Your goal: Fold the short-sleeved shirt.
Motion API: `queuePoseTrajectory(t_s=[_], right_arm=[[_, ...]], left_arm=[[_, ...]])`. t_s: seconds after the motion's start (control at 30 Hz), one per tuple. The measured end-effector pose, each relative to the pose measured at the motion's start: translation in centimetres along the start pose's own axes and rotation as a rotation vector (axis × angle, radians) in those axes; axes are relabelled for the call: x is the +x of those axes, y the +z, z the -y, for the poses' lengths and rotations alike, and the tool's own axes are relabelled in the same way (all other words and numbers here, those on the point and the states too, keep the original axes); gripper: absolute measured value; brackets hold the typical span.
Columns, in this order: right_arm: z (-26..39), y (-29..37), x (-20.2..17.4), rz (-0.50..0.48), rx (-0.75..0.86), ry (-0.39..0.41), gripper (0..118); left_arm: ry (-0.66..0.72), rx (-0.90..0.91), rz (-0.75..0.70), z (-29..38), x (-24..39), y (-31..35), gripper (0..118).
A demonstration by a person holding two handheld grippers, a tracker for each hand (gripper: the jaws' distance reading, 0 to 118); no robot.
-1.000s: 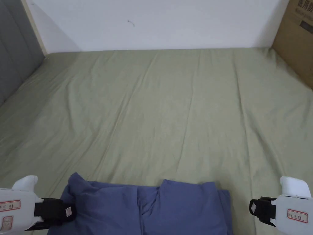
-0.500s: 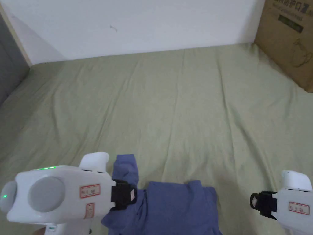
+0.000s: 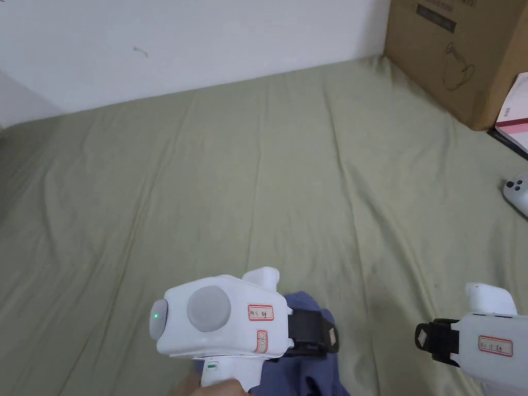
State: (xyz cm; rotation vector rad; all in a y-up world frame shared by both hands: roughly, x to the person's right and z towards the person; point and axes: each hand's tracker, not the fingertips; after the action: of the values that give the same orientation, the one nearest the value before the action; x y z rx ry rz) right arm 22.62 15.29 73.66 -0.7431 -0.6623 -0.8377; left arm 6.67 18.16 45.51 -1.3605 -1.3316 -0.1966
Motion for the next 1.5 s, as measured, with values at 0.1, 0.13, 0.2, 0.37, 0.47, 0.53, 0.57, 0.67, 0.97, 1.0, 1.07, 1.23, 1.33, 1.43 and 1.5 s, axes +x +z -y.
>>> queuePoseTrajectory(t_s=[0.1, 0.13, 0.2, 0.37, 0.47, 0.53, 0.57, 0.67, 0.97, 1.0, 1.07, 1.23, 1.33, 1.43, 1.5], right_arm=[[0.0, -0.3, 0.2, 0.005, -0.008, -0.006, 0], [0.0, -0.3, 0.2, 0.005, -0.009, -0.007, 0], [0.0, -0.3, 0.2, 0.003, -0.008, -0.006, 0], [0.0, -0.4, 0.0, 0.005, -0.005, 0.003, 0], [0.0, -0.4, 0.0, 0.001, 0.0, -0.006, 0], [0.0, -0.4, 0.0, -0.002, 0.002, -0.01, 0], [0.0, -0.4, 0.1, 0.003, 0.002, -0.013, 0], [-0.1, -0.5, 0.1, 0.008, 0.0, -0.014, 0], [0.1, -0.2, 0.1, 0.012, -0.004, -0.005, 0], [0.1, -0.2, 0.2, 0.011, -0.005, -0.004, 0], [0.1, -0.1, 0.2, 0.012, -0.007, -0.007, 0], [0.2, 0.5, 0.2, 0.016, -0.004, 0.004, 0], [0.0, 0.6, 0.0, 0.023, -0.005, 0.011, 0], [-0.3, 0.8, -0.8, 0.018, -0.002, 0.031, 0], [-0.5, 1.0, -1.7, 0.011, 0.001, 0.055, 0]], left_arm=[[-0.019, 0.006, -0.008, -0.1, 0.2, 1.1, 112], [-0.022, 0.041, 0.008, -0.2, -0.2, 1.8, 110], [0.026, 0.069, 0.018, -0.3, -1.3, 3.5, 107], [0.108, 0.15, -0.131, 0.2, -5.3, 5.5, 0], [0.123, 0.107, -0.117, 0.7, -7.1, 4.2, 0], [0.153, 0.099, -0.061, 1.4, -7.5, 3.1, 0], [0.157, 0.099, -0.045, 1.6, -7.4, 2.5, 0], [0.135, 0.082, 0.004, 2.0, -6.2, 0.2, 0], [0.082, -0.074, 0.096, 4.1, -1.9, -7.6, 0], [0.075, -0.098, 0.11, 4.2, -1.5, -8.2, 0], [0.043, -0.105, 0.092, 4.3, -1.0, -9.4, 0], [0.019, -0.129, 0.101, 4.4, 0.1, -9.9, 0], [0.019, -0.096, 0.168, 4.4, 0.5, -8.8, 0], [0.062, -0.029, 0.234, 3.9, -0.1, -5.9, 0], [0.073, 0.038, 0.24, 3.3, -1.1, -3.1, 0]])
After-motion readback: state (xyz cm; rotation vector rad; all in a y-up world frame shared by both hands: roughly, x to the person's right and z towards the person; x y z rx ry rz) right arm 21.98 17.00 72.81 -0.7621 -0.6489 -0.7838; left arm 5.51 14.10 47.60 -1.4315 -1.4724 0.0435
